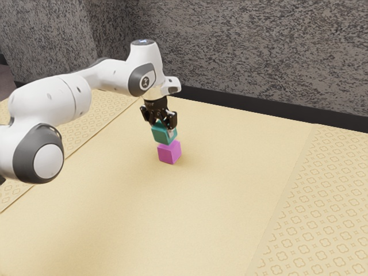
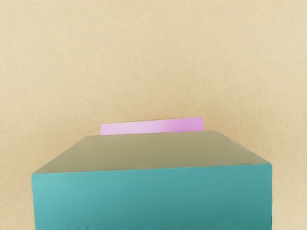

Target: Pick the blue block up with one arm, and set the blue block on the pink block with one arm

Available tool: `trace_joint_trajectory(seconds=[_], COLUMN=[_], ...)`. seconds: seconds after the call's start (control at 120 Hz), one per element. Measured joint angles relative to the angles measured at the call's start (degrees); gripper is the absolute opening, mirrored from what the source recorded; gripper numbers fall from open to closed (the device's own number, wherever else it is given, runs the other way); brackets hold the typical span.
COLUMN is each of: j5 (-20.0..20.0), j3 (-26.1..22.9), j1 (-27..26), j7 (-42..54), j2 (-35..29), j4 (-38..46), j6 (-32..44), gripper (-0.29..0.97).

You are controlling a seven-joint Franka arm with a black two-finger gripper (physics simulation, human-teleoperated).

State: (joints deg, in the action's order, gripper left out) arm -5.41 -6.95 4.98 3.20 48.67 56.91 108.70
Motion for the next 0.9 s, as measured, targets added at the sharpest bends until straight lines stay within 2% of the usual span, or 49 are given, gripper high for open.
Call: trace_joint_trajectory(seconds=[0.267,0.392,0.517,0.7,0.9], j5=[0.02,0.25,0.34,0.39,0.5], j3=[-0.02,-0.17,-0.51,-0.8,-0.87], j1=[-0.22,-0.23,-0.27,0.26,0.36], j7=[-0.41,-0.43,-0.42,-0.36,-0.3], j2=[1.4,1.42,1.22,-2.94,-4.57], j4=[-1.43,-1.5,-1.51,-1.43,-1.43], j6=[0.1,0.04,-0.07,-1.9,-3.39], gripper=[0.34,0.48,0.57,0.63,0.66])
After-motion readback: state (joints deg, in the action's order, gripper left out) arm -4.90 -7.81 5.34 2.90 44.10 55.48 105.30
